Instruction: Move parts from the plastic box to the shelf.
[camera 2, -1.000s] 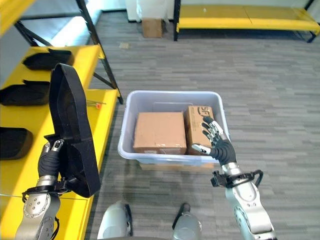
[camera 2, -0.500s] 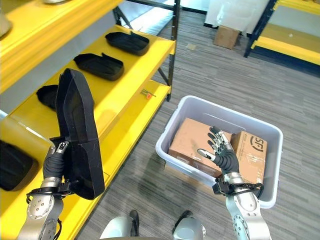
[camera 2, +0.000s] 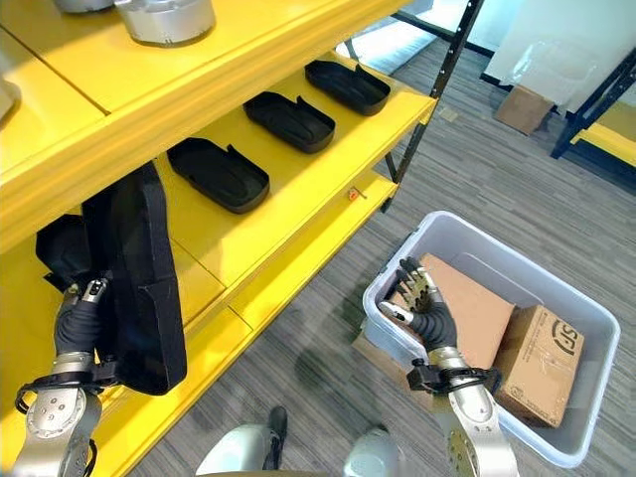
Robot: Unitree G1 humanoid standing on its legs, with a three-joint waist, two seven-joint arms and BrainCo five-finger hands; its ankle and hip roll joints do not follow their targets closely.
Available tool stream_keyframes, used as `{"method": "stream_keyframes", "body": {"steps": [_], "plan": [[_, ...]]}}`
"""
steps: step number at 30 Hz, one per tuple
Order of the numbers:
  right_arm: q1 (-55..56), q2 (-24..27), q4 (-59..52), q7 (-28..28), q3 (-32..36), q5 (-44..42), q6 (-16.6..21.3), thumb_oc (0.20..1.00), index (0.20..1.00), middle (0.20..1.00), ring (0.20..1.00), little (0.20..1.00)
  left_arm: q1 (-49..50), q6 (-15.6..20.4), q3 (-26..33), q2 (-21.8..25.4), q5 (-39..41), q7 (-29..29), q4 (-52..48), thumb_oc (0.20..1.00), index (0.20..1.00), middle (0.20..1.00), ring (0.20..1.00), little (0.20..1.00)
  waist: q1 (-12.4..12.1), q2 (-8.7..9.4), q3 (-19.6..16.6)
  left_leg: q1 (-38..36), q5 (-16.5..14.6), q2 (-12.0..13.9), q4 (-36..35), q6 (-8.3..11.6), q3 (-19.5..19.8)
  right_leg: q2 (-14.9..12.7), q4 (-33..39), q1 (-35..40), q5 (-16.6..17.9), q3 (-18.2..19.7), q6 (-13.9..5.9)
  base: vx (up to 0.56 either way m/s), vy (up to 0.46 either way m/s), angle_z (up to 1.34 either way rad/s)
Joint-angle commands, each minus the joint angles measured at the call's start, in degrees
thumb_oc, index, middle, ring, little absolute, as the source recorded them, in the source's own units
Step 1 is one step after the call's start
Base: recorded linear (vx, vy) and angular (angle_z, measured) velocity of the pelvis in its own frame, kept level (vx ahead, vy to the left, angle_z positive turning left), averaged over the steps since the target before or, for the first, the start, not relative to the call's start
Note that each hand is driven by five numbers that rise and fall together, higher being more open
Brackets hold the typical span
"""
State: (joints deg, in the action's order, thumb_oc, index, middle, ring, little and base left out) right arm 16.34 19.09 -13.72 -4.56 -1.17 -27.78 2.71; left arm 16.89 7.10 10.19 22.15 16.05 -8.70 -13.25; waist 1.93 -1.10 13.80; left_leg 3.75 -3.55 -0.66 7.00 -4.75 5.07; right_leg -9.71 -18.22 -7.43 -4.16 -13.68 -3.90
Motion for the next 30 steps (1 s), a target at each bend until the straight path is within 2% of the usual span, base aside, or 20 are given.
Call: {"method": "stream_keyframes", "body": {"steps": [1,3,5,11,14,15,16,17,18,19,20,21,22,23,24,25,26,27,28,30], "plan": [[-3.16,1.44,0.07,-1.78,0.26,-3.43,2.15,1.000,1.000,1.000,1.000,1.000,0.09,4.18,0.47,3.02,-1.35,0.78,-6.10,0.200,0.200,0.200,0.200,0.200,2.13,0.80,-2.24,-7.36,-1.11,-1.59,-8.75,0.43,-1.80,7.60,3.89,-0.07,-1.52,9.87,-1.32,0.02,-0.012,0.37],[-2.60,2.47,-1.17,-1.77,0.75,-1.98,2.31,1.000,1.000,1.000,1.000,1.000,0.41,4.14,0.39,2.78,-1.34,1.05,-5.82,0.200,0.200,0.200,0.200,0.200,2.20,1.70,-2.94,-6.60,-0.68,-2.23,-8.60,0.48,-1.26,9.50,7.17,1.55,-1.66,12.50,-0.38,0.01,-0.016,0.61],[-1.94,2.87,-1.47,-1.82,0.79,-2.14,2.54,1.000,1.000,1.000,1.000,1.000,1.07,4.41,0.34,2.02,-1.14,1.08,-5.84,0.200,0.200,0.200,0.200,0.200,1.62,2.16,-3.81,-6.17,-0.08,-2.57,-9.06,0.92,-1.03,9.65,11.54,3.72,-0.97,12.64,0.05,-0.01,-0.060,0.28],[-2.25,3.67,-1.11,-1.68,0.48,-3.14,2.34,1.000,1.000,1.000,1.000,1.000,2.41,4.54,0.39,1.31,-0.04,1.34,-6.17,0.200,0.200,0.200,0.200,0.200,0.74,2.52,-4.84,-5.19,0.04,-2.06,-7.60,1.86,-1.17,9.27,14.69,6.30,-1.00,11.38,0.62,-0.04,-0.084,0.04],[-2.11,4.88,-1.35,-0.87,1.97,-3.32,3.15,1.000,1.000,1.000,1.000,1.000,1.06,4.49,-0.90,1.09,0.30,1.57,-5.88,0.200,0.200,0.200,0.200,0.200,1.37,2.97,-2.90,-0.06,-1.29,-3.51,2.33,4.38,-1.80,8.32,14.49,6.28,-1.53,8.46,2.15,-0.22,-0.103,0.73],[-2.63,5.50,-1.35,-0.35,2.38,-3.36,3.44,1.000,1.000,1.000,1.000,1.000,-0.13,4.59,-1.26,1.16,0.47,1.31,-5.67,0.200,0.200,0.200,0.200,0.200,2.02,3.22,-1.61,1.65,-3.42,-2.87,7.80,4.57,-4.22,7.31,13.03,5.30,-1.82,6.77,2.55,-0.20,-0.021,1.24],[-2.64,5.50,-1.34,-0.36,2.37,-3.36,3.44,1.000,1.000,1.000,1.000,1.000,-0.14,4.59,-1.25,1.16,0.47,1.31,-5.66,0.200,0.200,0.200,0.200,0.200,2.05,3.22,-1.68,1.78,-3.41,-2.88,7.84,4.57,-4.20,7.30,13.03,5.21,-1.80,6.74,2.55,-0.21,-0.008,1.35],[-3.36,5.59,-1.14,-0.18,2.26,-3.33,3.41,1.000,1.000,1.000,1.000,1.000,-0.26,4.73,-0.69,1.27,0.45,1.06,-5.68,0.200,0.200,0.200,0.200,0.200,2.33,3.82,-1.56,1.26,-4.73,0.58,9.99,4.51,-5.94,6.10,11.64,4.51,-2.06,5.95,2.78,-0.08,0.015,0.72],[-3.21,5.57,-1.12,-0.26,2.25,-3.46,3.35,1.000,1.000,1.000,1.000,1.000,0.08,4.87,-0.38,1.12,0.47,0.93,-5.71,0.200,0.200,0.200,0.200,0.200,2.30,3.83,-1.82,0.44,-4.70,2.17,9.38,4.61,-5.77,5.80,11.32,4.32,-2.36,5.70,2.74,-0.07,0.034,0.39],[-2.85,5.47,-1.15,-0.27,2.10,-3.73,3.23,1.000,1.000,1.000,1.000,1.000,0.52,4.87,-0.16,0.77,0.84,0.68,-5.89,0.200,0.200,0.200,0.200,0.200,2.47,3.63,-1.98,-1.40,-4.13,5.59,8.54,5.00,-5.65,5.40,9.99,4.18,-3.43,5.16,2.82,0.00,0.031,0.09],[-2.86,5.47,-1.17,-0.27,2.09,-3.74,3.22,1.000,1.000,1.000,1.000,1.000,0.55,4.85,-0.13,0.76,0.85,0.68,-5.94,0.200,0.200,0.200,0.200,0.200,2.54,3.70,-2.01,-1.38,-3.76,5.52,8.25,5.04,-5.62,5.34,10.01,4.07,-3.26,5.11,2.88,-0.02,0.105,0.09],[-2.06,5.21,-1.04,-0.02,2.40,-3.87,3.04,1.000,1.000,1.000,1.000,1.000,0.95,4.59,0.09,0.50,1.24,0.52,-6.27,0.200,0.200,0.200,0.200,0.200,3.61,2.62,-2.72,-4.64,1.74,13.23,4.24,6.36,-6.43,4.42,7.43,2.48,-5.08,3.77,2.92,-0.06,0.119,0.30],[-1.86,5.21,-0.80,0.27,2.57,-3.92,3.03,1.000,1.000,1.000,1.000,1.000,0.94,4.57,0.07,0.34,1.64,0.43,-6.38,0.200,0.200,0.200,0.200,0.200,4.11,1.78,-3.08,-5.32,5.49,15.36,1.47,7.15,-6.31,4.03,6.39,1.16,-5.52,2.70,3.13,-0.05,0.120,0.38],[-1.86,5.23,-0.80,0.27,2.56,-3.93,3.03,1.000,1.000,1.000,1.000,1.000,0.95,4.56,0.07,0.32,1.63,0.43,-6.38,0.200,0.200,0.200,0.200,0.200,4.18,1.78,-3.16,-5.34,5.64,15.36,1.23,7.18,-6.27,4.02,6.33,1.09,-5.56,2.63,3.15,-0.10,0.264,0.68],[-2.03,5.61,-0.58,1.36,3.11,-3.80,3.50,1.000,1.000,1.000,1.000,1.000,0.19,4.61,-0.08,0.66,3.02,-0.44,-6.58,0.200,0.200,0.200,0.200,0.200,4.79,0.31,-3.16,-4.87,12.16,21.75,-3.85,9.00,-6.50,0.99,1.96,-1.69,-6.92,1.27,2.25,-0.05,0.285,0.67],[-2.28,6.00,-0.30,1.89,3.34,-3.94,3.69,1.000,1.000,1.000,1.000,1.000,-0.22,4.53,-0.37,0.71,3.31,-0.52,-6.46,0.200,0.200,0.200,0.200,0.200,5.07,0.02,-3.26,-4.82,15.70,22.91,-5.98,9.93,-6.55,-0.18,-0.41,-2.85,-8.04,0.59,2.21,0.00,0.397,0.80],[-2.49,6.28,-0.15,2.42,3.48,-3.73,3.81,1.000,1.000,1.000,1.000,1.000,-0.63,4.54,-0.51,0.84,3.46,-0.80,-6.36,0.200,0.200,0.200,0.200,0.200,4.84,-0.22,-3.28,-4.18,17.29,24.28,-7.07,10.83,-7.00,-1.55,-1.68,-2.73,-9.15,0.78,1.61,0.07,0.155,0.50],[-2.58,6.32,-0.04,2.50,3.55,-3.70,3.87,1.000,1.000,1.000,1.000,1.000,-0.74,4.50,-0.61,0.82,3.47,-0.86,-6.37,0.200,0.200,0.200,0.200,0.200,4.95,-0.22,-3.31,-4.28,17.66,24.22,-7.56,10.99,-6.89,-1.72,-2.23,-2.97,-9.58,0.67,1.55,0.10,0.239,0.52],[-2.94,6.52,0.26,3.47,3.87,-3.68,4.39,1.000,1.000,1.000,1.000,1.000,-1.33,4.73,-1.04,0.71,4.03,-1.03,-6.23,0.200,0.200,0.200,0.200,0.200,4.37,-0.70,-2.93,-2.67,19.98,25.06,-9.64,12.48,-8.11,-3.53,-5.12,-3.00,-10.70,0.08,1.07,0.08,0.177,0.62],[-3.44,6.39,0.06,4.00,4.10,-3.50,4.60,1.000,1.000,1.000,1.000,1.000,-1.35,4.85,-1.14,0.40,4.33,-0.66,-6.20,0.200,0.200,0.200,0.200,0.200,3.86,-1.34,-2.23,-2.85,19.95,25.57,-10.89,13.24,-9.93,-4.43,-7.89,-3.40,-10.99,-0.71,0.89,0.02,0.167,0.75]]}}
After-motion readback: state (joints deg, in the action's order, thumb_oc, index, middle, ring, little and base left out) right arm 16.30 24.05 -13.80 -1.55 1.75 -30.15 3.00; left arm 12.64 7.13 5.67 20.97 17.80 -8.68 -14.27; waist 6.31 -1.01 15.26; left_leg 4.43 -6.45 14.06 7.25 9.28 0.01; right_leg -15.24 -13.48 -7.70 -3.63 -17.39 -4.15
